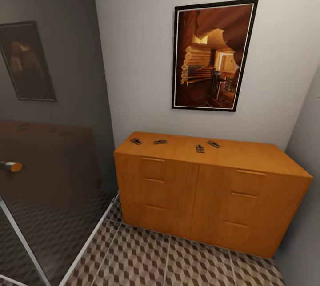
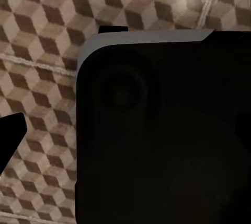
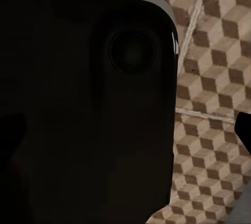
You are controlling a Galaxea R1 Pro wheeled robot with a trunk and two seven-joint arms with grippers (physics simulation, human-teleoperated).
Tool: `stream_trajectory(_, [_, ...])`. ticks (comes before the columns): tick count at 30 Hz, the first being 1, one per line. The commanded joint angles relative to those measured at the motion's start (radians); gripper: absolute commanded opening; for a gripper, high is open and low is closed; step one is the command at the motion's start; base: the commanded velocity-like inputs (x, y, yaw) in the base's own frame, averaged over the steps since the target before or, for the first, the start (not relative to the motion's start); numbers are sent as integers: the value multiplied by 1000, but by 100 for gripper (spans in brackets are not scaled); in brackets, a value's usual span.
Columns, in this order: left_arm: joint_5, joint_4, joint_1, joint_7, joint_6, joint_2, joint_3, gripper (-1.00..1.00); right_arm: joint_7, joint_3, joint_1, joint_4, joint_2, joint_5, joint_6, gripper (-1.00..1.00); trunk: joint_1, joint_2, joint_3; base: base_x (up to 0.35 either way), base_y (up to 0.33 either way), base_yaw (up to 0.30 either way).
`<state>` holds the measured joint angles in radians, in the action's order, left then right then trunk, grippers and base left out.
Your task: Take the four mousetraps from the cabinet in the bathroom and place them on the bathroom floor. Make sure all four end up on the same floor surface, and ensure that at least two of them are either under or directly next to the same bathroom sink.
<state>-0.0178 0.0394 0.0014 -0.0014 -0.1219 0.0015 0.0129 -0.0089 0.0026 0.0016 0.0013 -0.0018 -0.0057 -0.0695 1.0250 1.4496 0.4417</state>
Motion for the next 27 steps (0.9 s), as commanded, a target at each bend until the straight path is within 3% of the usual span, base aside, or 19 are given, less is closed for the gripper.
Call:
stream_trajectory(1, [-2,0,0,0,-2,0,1,100,-1,-1,0,0,0,-1,-3,100,0,0,1,9,0,-176])
stream_trajectory(17, [-2,0,0,1,-2,-1,1,100,0,-4,0,0,0,-5,-2,100,0,0,1,2,0,-227])
stream_trajectory(27, [-2,0,0,0,-2,-2,1,100,0,-4,0,0,0,-5,0,100,0,0,1,0,0,-63])
